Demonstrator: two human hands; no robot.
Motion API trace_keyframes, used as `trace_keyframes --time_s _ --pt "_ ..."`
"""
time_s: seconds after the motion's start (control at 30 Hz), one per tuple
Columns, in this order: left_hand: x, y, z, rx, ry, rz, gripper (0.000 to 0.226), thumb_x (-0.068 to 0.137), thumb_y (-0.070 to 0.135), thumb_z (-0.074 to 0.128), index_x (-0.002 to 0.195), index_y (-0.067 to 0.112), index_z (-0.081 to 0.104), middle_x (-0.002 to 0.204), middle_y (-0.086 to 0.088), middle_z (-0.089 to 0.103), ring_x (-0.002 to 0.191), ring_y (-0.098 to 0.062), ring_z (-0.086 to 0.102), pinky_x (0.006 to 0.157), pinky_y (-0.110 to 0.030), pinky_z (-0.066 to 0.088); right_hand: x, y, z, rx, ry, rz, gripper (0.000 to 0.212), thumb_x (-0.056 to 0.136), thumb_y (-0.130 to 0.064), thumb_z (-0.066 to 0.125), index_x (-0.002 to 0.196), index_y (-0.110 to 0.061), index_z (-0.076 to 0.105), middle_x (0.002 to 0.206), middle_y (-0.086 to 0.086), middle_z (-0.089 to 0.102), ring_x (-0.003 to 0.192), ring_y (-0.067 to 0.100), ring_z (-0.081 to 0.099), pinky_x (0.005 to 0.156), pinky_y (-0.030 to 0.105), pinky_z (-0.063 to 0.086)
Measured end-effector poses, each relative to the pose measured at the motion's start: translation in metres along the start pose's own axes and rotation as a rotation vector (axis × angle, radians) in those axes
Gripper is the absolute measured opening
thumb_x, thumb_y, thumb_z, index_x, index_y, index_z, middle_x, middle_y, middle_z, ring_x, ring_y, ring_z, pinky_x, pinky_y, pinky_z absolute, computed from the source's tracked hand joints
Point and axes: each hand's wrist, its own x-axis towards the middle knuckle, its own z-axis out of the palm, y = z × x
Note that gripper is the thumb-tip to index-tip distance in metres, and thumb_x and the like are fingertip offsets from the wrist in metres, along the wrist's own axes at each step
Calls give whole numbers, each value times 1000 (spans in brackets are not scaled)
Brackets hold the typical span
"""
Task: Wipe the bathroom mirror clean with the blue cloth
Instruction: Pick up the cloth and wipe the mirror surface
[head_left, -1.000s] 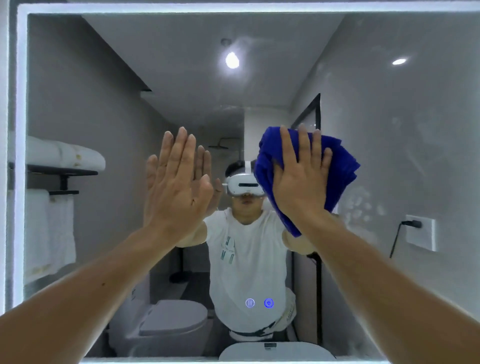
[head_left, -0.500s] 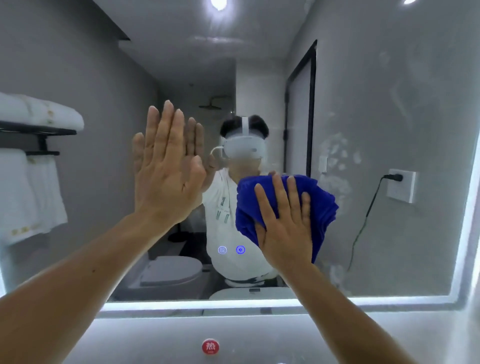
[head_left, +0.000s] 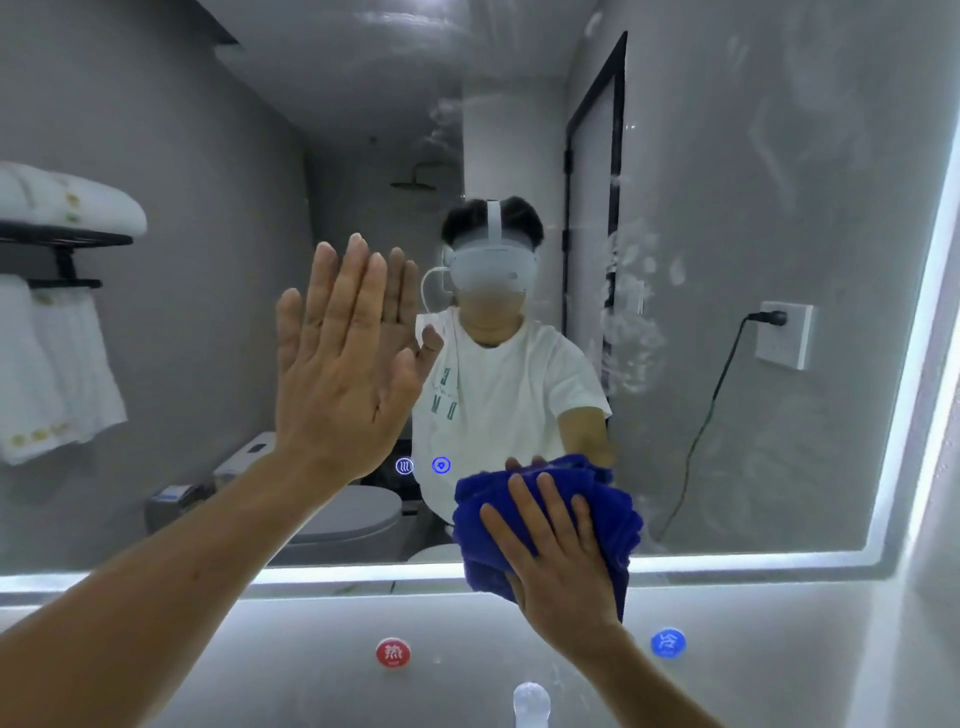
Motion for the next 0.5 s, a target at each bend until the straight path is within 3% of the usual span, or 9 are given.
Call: trace_keyframes --time_s 0.1,0.27,0.4,0.5 --pt "-1 4 1 8 -41 -10 67 97 37 24 154 4 15 163 -13 9 151 -29 4 119 -59 10 23 21 -17 54 7 -22 88 76 -30 78 150 -24 31 157 11 23 146 36 16 118 52 2" --pt "-3 17 7 -11 -68 -25 68 95 36 26 153 2 20 162 -14 14 151 -29 7 117 -60 13 123 81 -58 97 220 294 56 98 -36 41 149 -18 30 155 15 31 144 38 21 118 53 7" --pt "1 30 11 -43 -64 -54 69 94 37 25 154 3 18 163 -14 12 151 -28 5 119 -57 9 150 81 -58 123 315 451 50 104 -35 30 151 -19 26 156 14 31 145 35 19 119 49 6" --pt "2 38 12 -52 -47 -56 69 92 33 28 153 2 20 162 -15 15 150 -30 7 119 -58 10 112 51 -37 122 290 399 55 104 -38 32 154 -18 19 157 15 27 147 35 16 120 50 6"
